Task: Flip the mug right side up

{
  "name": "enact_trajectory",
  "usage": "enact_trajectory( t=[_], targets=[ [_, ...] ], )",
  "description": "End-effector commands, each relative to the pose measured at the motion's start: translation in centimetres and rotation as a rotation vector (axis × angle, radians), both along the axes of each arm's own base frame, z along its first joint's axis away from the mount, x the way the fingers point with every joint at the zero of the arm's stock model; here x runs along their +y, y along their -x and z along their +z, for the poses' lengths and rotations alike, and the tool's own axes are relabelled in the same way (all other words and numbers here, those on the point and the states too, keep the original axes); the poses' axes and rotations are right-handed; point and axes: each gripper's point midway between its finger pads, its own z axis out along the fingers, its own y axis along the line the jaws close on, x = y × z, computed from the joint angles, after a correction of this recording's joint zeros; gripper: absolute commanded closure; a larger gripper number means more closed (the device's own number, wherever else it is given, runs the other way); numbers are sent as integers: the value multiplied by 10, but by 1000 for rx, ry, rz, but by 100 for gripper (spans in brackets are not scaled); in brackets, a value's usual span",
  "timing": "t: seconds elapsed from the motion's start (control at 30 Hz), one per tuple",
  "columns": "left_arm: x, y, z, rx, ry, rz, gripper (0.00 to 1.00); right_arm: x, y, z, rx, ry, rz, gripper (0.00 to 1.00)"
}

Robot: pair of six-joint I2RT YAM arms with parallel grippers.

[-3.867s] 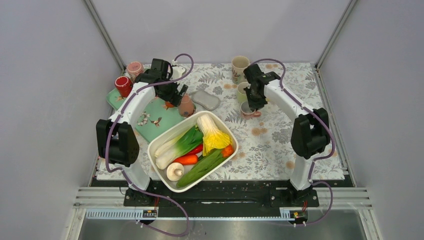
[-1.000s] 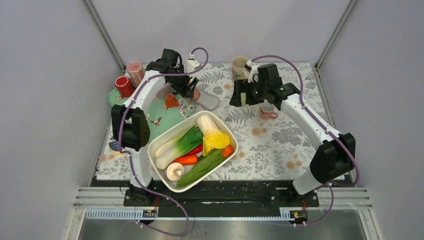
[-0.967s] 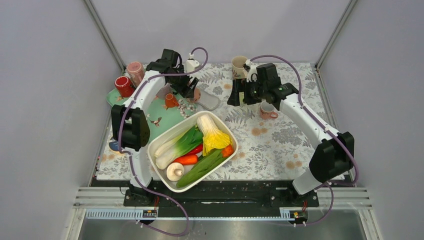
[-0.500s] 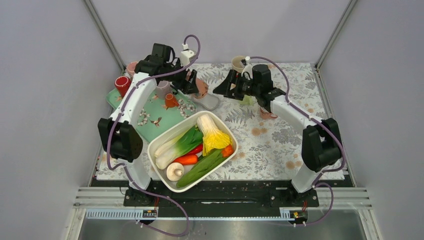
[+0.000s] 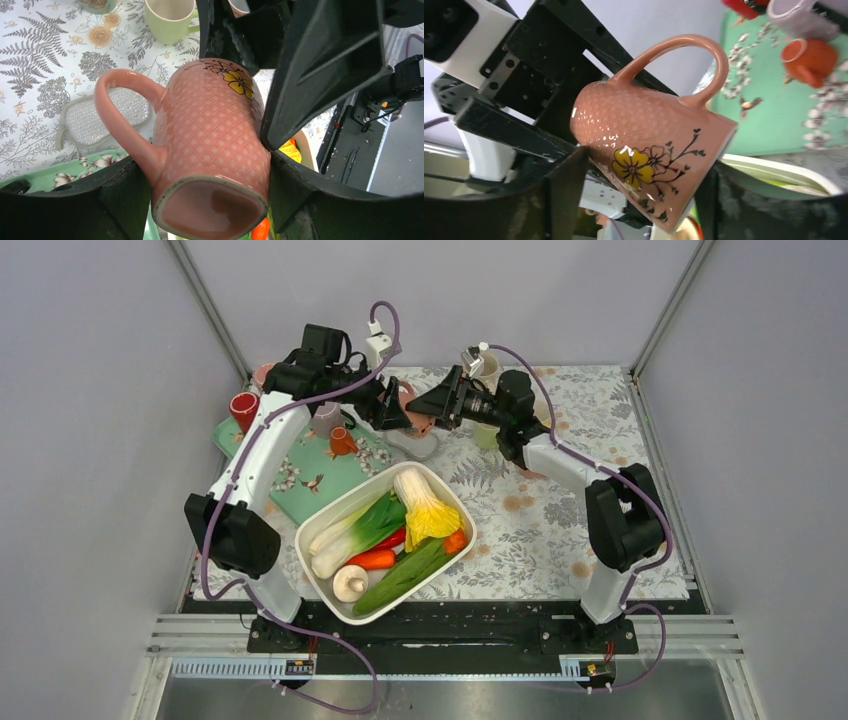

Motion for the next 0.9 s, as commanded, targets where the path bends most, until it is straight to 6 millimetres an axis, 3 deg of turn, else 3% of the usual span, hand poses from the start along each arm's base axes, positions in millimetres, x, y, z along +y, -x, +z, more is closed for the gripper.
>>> enact_trajectory(
  t=[0.0, 0.1, 0.17, 0.2, 0.23, 0.33, 0.37, 0.47, 0.5, 0.53, 0.7, 0.87],
  targets=[
    [-18, 19, 51, -98, 139, -98, 100, 9, 42, 71, -116, -227, 173, 35],
    [-19, 21, 51, -93, 150, -109, 100, 2, 56, 93, -131, -305, 204, 66],
    [-18, 22, 50, -97, 148, -111, 100, -3, 61, 100, -146, -320, 194, 93],
    [-16, 22, 49, -105, 140, -106, 100, -5, 62, 102, -152, -318, 179, 100],
    [-13, 20, 48, -116, 124, -93, 93, -7, 61, 102, -161, -305, 157, 100],
    [4, 10, 44, -153, 67, -21, 17, -16, 48, 88, -178, -171, 45, 100],
    [11, 5, 43, -165, 47, 14, 3, -21, 41, 82, -207, -97, -12, 100],
    [38, -12, 43, -215, -33, 151, 1, -49, 20, 66, -316, 205, -200, 100],
    [47, -18, 40, -230, -70, 195, 1, -65, 14, 47, -293, 362, -259, 100],
    [55, -21, 39, -244, -107, 233, 1, -82, 6, 46, -337, 469, -321, 100],
    [86, -30, 19, -255, -256, 359, 1, -180, -41, 31, -330, 936, -569, 100],
    [101, -27, -11, -229, -356, 374, 1, -272, -86, 3, -196, 1257, -717, 100]
  ],
)
